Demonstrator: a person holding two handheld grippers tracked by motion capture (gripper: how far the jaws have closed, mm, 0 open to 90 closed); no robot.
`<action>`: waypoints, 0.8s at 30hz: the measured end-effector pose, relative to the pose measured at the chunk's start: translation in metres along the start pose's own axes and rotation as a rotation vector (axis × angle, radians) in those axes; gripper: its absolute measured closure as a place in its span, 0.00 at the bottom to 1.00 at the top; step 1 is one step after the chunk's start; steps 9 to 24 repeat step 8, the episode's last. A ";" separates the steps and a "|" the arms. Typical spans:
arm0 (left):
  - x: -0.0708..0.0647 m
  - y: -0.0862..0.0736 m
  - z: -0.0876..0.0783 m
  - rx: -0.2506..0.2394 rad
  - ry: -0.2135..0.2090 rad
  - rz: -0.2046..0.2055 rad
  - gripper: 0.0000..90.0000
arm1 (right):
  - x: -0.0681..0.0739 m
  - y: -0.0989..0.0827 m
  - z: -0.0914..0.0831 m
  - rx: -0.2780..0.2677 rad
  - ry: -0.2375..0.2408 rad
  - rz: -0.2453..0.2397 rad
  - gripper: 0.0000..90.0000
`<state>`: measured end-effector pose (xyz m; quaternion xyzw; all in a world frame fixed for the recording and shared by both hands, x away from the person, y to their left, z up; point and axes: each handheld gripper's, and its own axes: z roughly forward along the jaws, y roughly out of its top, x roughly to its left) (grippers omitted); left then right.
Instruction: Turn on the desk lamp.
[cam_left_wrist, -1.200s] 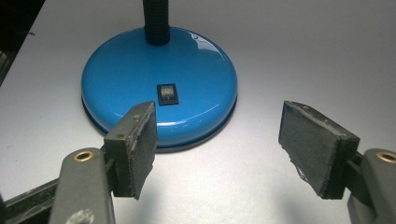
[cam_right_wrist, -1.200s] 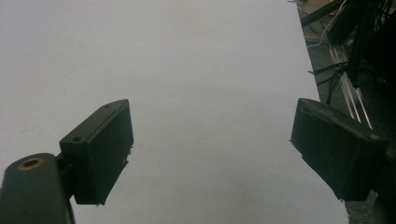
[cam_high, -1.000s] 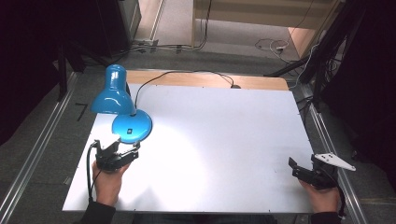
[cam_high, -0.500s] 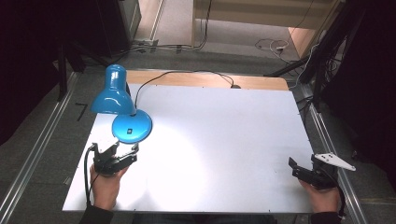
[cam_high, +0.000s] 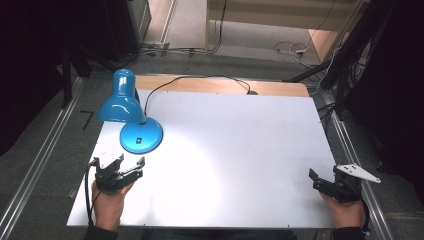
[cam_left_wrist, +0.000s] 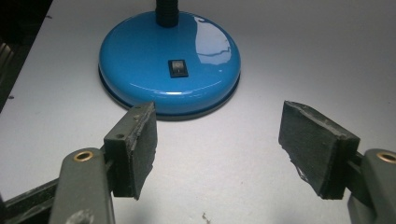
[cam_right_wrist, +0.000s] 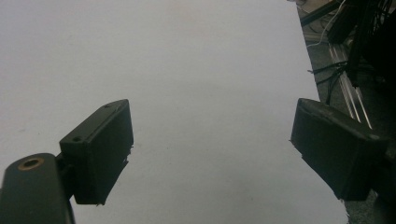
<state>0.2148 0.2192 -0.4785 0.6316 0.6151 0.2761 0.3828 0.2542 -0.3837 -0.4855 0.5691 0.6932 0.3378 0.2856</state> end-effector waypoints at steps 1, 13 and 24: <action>0.001 -0.001 -0.001 0.002 0.001 0.002 0.32 | 0.000 0.000 0.000 0.000 -0.001 0.000 0.13; 0.005 -0.007 0.001 0.026 0.043 0.023 0.24 | 0.000 0.000 0.000 -0.001 -0.001 0.001 0.13; 0.005 -0.007 0.001 0.026 0.043 0.023 0.24 | 0.000 0.000 0.000 -0.001 -0.001 0.001 0.13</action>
